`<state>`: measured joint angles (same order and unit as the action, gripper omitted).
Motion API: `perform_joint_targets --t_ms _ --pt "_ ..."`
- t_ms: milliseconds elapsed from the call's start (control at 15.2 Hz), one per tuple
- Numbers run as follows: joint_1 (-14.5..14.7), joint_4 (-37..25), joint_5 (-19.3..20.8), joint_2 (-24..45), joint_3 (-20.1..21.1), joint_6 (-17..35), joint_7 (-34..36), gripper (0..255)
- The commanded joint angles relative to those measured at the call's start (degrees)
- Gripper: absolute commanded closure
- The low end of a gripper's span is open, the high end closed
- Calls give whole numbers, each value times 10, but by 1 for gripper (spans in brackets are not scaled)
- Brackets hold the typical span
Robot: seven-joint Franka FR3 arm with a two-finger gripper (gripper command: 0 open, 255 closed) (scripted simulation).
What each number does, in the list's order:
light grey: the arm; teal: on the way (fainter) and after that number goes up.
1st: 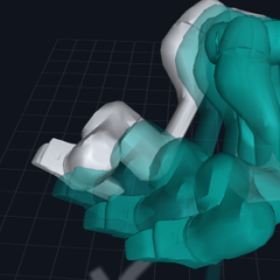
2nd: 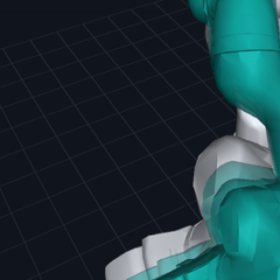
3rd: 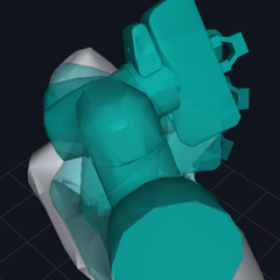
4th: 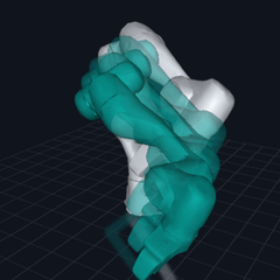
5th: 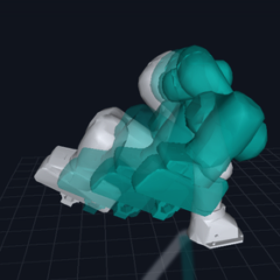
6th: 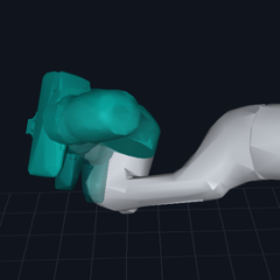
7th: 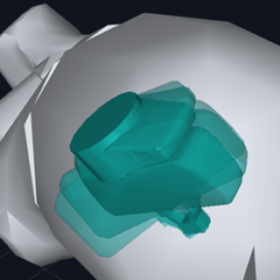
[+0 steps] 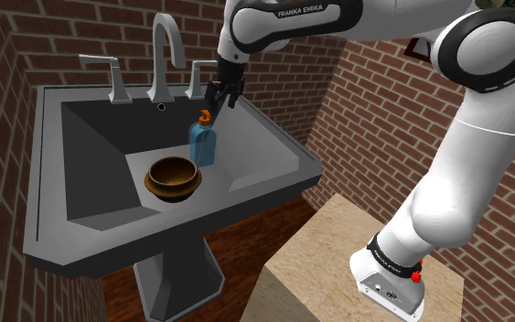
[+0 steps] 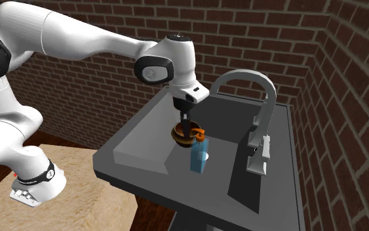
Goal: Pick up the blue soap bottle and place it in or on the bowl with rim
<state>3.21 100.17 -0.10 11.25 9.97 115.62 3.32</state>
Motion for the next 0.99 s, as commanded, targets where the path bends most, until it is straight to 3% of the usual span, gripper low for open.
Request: perform_joint_targets --t_ms 0,198,660,924 --pt "6 -44 9 40 1 1 8 0" --pt "14 -102 20 89 1 -2 15 0" --pt "16 -74 24 110 -1 46 18 0" --pt "16 -74 24 110 -1 46 18 0"
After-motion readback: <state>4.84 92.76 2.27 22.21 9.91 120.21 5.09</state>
